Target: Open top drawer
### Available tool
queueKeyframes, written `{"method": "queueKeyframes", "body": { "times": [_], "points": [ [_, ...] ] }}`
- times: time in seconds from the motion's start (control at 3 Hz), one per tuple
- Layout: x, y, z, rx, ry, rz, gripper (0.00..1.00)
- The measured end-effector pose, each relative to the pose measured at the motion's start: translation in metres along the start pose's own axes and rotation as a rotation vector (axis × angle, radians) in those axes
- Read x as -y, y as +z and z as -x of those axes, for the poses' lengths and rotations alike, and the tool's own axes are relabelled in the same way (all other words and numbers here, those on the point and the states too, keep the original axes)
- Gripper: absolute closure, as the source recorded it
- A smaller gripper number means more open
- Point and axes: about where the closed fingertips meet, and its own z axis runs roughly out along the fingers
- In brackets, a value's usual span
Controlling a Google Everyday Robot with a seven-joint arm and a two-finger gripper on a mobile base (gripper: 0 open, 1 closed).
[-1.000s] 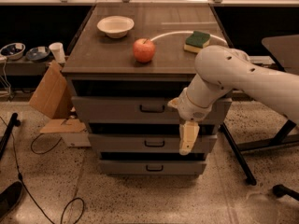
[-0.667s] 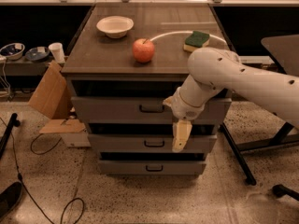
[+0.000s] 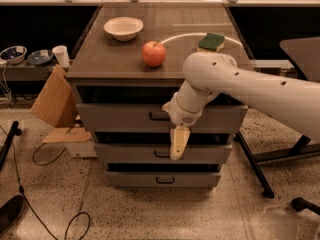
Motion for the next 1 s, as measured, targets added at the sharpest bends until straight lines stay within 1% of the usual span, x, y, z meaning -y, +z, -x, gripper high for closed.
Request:
{"method": "queueKeyframes", "body": {
  "times": [0.33, 1.0],
  "points": [
    [0.005, 0.015, 0.008, 0.015, -0.011, 0.021, 0.0],
    [0.002, 0.044, 0.013, 0.05, -0.02, 0.089, 0.0]
  ]
}}
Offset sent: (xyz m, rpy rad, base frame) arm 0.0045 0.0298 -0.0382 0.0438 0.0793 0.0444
